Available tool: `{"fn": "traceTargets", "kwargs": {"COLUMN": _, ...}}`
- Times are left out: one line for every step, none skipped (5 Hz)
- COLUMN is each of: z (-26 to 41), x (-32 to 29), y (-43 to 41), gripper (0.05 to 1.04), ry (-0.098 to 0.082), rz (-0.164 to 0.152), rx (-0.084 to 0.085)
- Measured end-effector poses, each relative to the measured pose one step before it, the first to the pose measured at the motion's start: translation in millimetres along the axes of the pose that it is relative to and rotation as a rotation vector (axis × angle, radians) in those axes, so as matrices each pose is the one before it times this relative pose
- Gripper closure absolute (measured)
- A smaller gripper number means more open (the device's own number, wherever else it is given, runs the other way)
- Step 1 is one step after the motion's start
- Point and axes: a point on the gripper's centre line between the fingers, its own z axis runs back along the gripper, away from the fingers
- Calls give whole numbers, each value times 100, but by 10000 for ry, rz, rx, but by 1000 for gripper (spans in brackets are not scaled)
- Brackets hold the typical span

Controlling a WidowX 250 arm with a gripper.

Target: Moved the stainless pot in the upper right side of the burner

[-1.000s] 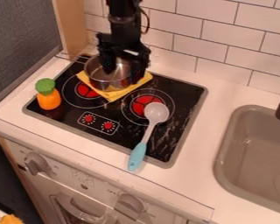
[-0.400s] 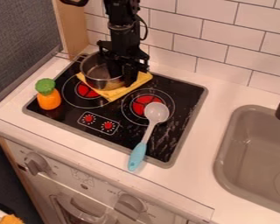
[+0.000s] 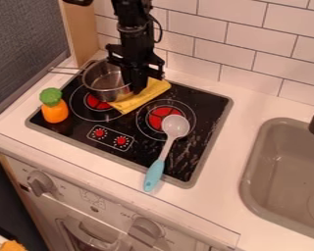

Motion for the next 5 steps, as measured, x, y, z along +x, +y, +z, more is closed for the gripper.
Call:
{"fn": "traceTargets", "kwargs": {"z": 955, "x": -391, "y": -1561, "gripper": 1000, "ry": -82, "rz": -555, "rx": 7}}
{"fn": "traceTargets", "kwargs": {"z": 2133, "x": 584, "y": -5258, "gripper": 1000, "ry": -313, "rz": -1446, "rx": -23}}
{"fn": "traceTargets", "kwargs": {"z": 865, "x": 1377, "y": -4865, "gripper": 1000, "ry": 1, "rz": -1370, "rx": 19}}
{"fn": "traceTargets", "kwargs": {"z": 1556, "x": 2207, "y": -1218, "gripper": 1000, "ry": -368, "rz": -441, "rx": 296}}
{"fn": "traceTargets", "kwargs": {"z": -2883, "x": 719, "y": -1203, "gripper": 1000, "ry": 532, "rz": -400, "rx": -15}}
